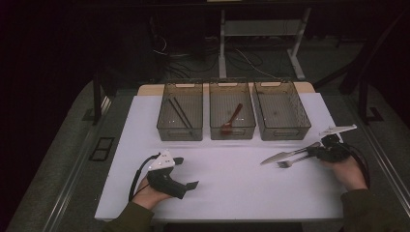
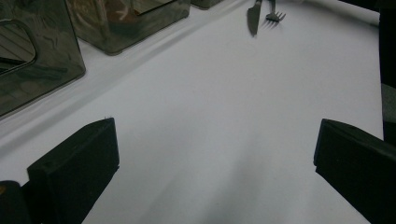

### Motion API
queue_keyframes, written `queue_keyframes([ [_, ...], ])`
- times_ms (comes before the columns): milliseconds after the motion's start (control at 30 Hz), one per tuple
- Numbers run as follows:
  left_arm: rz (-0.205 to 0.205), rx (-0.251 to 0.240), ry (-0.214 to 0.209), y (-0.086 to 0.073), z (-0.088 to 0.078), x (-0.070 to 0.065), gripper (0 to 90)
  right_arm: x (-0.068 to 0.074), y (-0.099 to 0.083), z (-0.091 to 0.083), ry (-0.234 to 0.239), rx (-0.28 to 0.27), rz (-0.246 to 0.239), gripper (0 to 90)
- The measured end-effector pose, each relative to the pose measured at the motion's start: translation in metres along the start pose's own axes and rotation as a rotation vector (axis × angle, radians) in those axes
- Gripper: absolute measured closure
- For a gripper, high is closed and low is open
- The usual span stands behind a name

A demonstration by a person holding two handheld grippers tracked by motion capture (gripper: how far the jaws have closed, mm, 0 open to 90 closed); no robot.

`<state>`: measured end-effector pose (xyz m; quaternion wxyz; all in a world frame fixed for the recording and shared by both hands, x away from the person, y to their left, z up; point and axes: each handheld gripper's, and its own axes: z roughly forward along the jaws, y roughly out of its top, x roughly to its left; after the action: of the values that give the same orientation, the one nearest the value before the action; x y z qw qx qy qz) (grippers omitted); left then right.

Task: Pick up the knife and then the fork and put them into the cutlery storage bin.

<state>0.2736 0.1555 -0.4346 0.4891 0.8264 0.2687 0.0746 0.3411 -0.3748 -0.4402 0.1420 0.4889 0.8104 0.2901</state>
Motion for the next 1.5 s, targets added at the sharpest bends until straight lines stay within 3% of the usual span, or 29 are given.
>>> queue_keyframes([
  [467,0.006,0.008,-0.015,0.0,0.001,-0.001,0.0,-0.001,-0.003,-0.001,-0.02,0.028,-0.001,90.0],
  [767,0.009,0.017,-0.029,-0.001,0.003,-0.002,0.0,-0.001,-0.012,-0.01,0.001,0.049,-0.016,90.0],
  [1500,0.017,0.019,-0.037,0.0,0.002,-0.003,0.0,0.022,-0.032,-0.033,0.037,0.141,-0.088,90.0],
])
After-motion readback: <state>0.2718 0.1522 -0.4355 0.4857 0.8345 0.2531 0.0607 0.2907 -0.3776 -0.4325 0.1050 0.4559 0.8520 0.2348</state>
